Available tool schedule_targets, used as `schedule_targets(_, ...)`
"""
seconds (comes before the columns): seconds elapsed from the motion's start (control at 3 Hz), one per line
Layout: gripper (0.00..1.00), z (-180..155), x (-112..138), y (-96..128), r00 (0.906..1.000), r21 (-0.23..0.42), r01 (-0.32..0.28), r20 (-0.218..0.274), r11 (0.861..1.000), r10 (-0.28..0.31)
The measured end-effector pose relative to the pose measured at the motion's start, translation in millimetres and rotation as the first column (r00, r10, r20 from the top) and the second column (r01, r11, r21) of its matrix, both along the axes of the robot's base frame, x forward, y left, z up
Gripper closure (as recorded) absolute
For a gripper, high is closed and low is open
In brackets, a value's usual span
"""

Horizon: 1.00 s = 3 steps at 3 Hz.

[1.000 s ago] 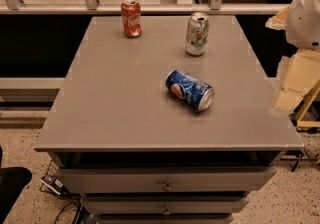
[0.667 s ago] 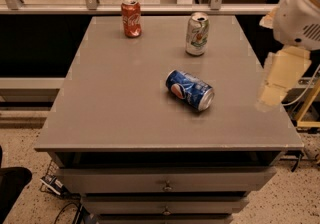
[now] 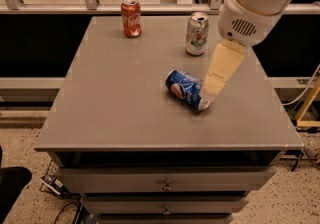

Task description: Place pepsi can upright

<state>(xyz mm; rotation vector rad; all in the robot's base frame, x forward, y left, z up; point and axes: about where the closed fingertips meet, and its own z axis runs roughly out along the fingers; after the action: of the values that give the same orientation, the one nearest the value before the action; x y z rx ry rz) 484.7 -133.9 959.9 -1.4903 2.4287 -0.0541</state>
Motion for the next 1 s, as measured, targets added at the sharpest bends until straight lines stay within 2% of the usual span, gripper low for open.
schedule_targets(0.33, 0.00, -20, 7, 12, 0.9941, -0.072, 0.098, -0.040, 0.993, -0.101)
schedule_targets(0.67, 0.00, -44, 16, 15, 0.9783, -0.130, 0.182, -0.077, 0.975, -0.193)
schedule_targets(1.0, 0.00, -64, 24, 19, 0.9649, -0.151, 0.220, -0.111, 0.964, -0.238)
